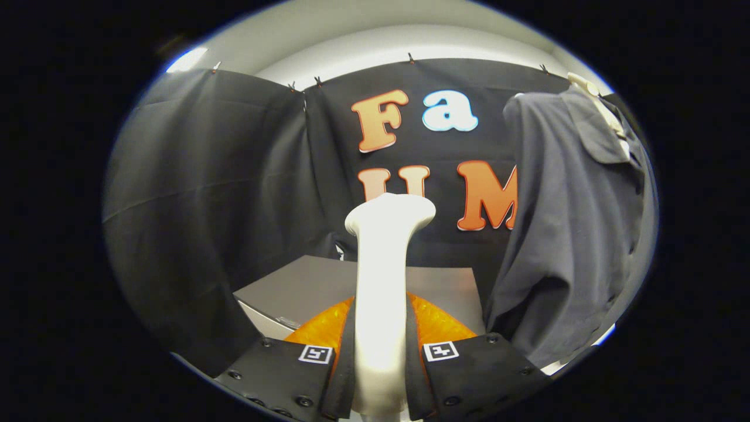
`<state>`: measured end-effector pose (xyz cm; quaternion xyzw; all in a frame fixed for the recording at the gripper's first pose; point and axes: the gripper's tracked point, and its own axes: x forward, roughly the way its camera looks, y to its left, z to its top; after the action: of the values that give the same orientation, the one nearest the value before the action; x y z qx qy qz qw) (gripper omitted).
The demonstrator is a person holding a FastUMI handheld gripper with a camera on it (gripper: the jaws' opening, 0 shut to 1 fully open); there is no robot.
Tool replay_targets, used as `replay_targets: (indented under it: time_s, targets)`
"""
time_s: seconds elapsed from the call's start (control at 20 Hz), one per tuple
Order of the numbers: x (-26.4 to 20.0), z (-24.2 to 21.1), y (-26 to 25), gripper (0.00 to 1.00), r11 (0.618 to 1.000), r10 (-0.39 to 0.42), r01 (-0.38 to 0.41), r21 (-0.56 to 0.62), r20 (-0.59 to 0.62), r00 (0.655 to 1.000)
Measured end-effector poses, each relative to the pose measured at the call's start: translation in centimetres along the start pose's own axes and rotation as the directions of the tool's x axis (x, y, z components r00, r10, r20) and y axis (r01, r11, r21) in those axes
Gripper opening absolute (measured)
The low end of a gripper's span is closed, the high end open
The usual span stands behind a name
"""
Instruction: Iron the clothes twice with a garment steamer, once on the left side and once on the right side.
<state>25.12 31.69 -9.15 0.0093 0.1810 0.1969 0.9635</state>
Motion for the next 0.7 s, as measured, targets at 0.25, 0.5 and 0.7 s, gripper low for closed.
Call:
replay_targets:
  time_s: [0.25, 0.5, 0.7]
  targets:
    - [-7.3, 2.6, -1.5, 0.42, 1.000, 0.000, 0.000, 0.004, 0.089, 0.996]
    - [-12.1, 4.0, -4.8, 0.42, 1.000, -0.028, 0.030, -0.006, 0.158, 0.987]
    - [-15.2, 4.1, -8.9, 0.42, 0.997, -0.078, 0.082, -0.010, 0.209, 0.975]
